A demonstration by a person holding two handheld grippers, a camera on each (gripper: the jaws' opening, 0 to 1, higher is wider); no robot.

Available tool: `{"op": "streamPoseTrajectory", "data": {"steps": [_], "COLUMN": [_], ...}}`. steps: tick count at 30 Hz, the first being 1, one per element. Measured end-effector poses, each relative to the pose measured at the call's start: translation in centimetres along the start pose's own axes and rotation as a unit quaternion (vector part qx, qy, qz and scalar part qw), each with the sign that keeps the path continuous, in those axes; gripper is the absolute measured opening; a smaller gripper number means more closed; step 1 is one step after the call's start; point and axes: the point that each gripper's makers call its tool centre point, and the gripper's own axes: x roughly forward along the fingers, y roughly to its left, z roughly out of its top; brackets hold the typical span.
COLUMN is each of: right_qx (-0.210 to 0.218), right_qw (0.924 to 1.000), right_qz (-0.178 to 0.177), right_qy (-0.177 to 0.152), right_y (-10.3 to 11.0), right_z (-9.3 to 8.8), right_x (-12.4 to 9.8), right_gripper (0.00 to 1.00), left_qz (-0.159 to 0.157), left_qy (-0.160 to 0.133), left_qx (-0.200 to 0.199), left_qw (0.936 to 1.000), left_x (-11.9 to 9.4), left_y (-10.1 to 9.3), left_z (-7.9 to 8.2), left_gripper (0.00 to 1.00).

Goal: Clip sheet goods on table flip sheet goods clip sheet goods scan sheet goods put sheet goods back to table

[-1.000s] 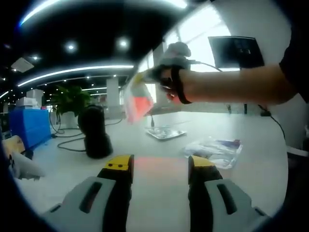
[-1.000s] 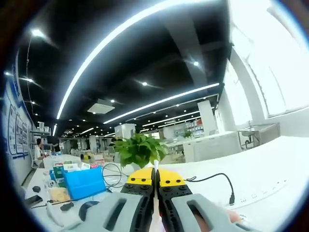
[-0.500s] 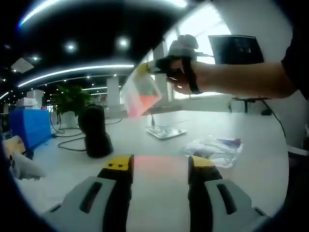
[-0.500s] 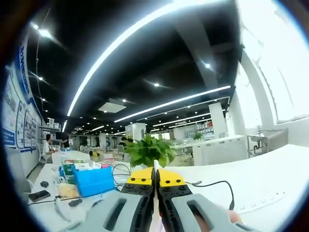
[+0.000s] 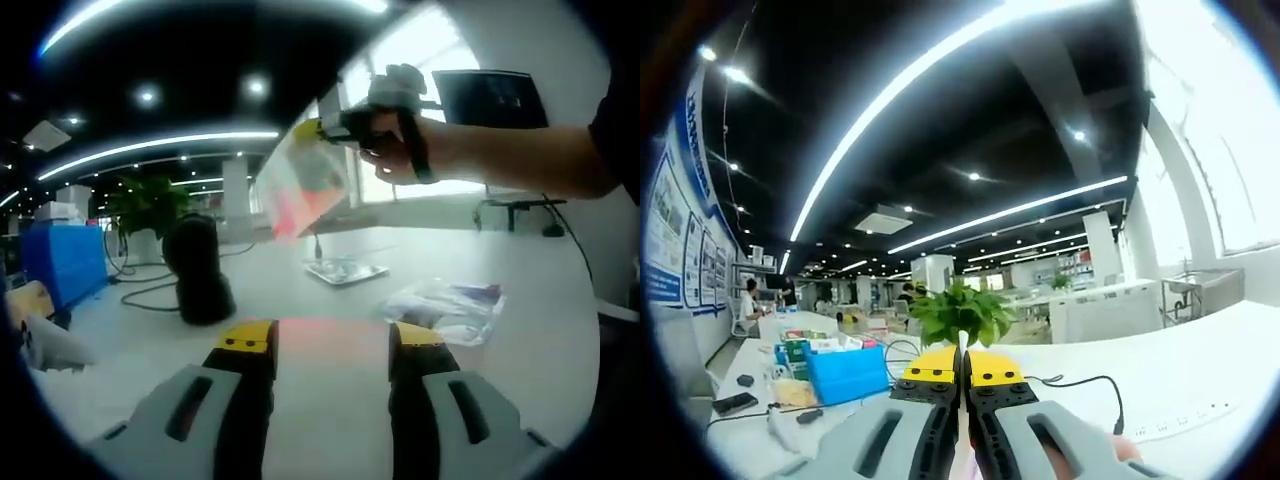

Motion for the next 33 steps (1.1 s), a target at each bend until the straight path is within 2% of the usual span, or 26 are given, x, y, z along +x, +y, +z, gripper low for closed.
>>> {"op": "streamPoseTrajectory", "data": {"steps": [12, 33], "right_qx": [0.000, -0.023], "right_qw": [1.0000, 0.9990], "right_qz": [0.009, 0.037], "right_qy": [0.000, 0.012], "right_y": [0.2, -0.1], "right_z": [0.9, 2.9], "right_x": [0.0, -4.2], "right_gripper": [0.00, 0.00], "left_qz": [0.002, 0.007], "left_qy": [-0.002, -0.005], "left_qx": [-0.001, -0.001], "left_qw": [1.0000, 1.0000], "left_x": [-0.1, 0.1], "left_y": [0.0, 0.2], "left_z": [0.1, 0.2], "left_gripper": [0.37, 0.37]}}
